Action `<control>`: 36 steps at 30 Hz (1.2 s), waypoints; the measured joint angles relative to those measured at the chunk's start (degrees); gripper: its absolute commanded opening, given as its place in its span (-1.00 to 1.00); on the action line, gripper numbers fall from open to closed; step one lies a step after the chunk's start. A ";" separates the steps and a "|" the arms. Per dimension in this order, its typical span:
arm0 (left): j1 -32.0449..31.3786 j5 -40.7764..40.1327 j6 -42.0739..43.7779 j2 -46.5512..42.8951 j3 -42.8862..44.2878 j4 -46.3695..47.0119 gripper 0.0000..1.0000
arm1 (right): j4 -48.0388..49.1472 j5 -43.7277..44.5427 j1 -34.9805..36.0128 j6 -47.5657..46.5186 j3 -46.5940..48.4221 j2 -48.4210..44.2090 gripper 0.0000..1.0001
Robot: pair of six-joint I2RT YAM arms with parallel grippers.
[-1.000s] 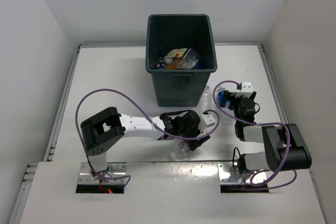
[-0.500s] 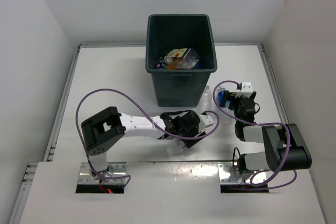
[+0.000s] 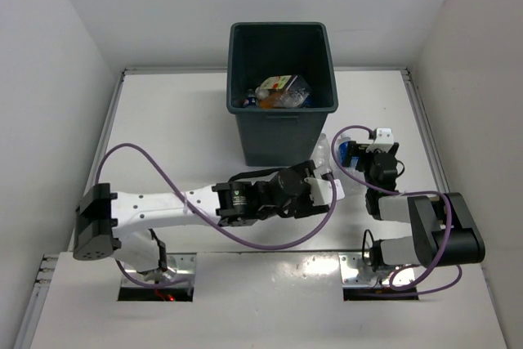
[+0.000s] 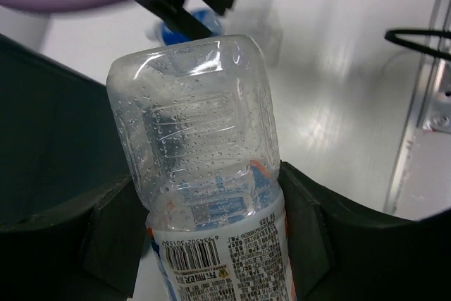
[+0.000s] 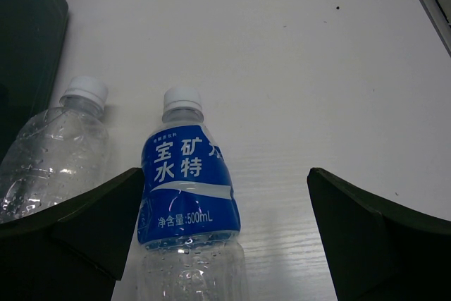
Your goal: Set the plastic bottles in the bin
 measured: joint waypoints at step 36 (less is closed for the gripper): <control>36.52 9.60 -16.17 14.49 48.33 3.89 0.59 | -0.20 0.02 -0.04 -0.02 0.00 0.00 1.00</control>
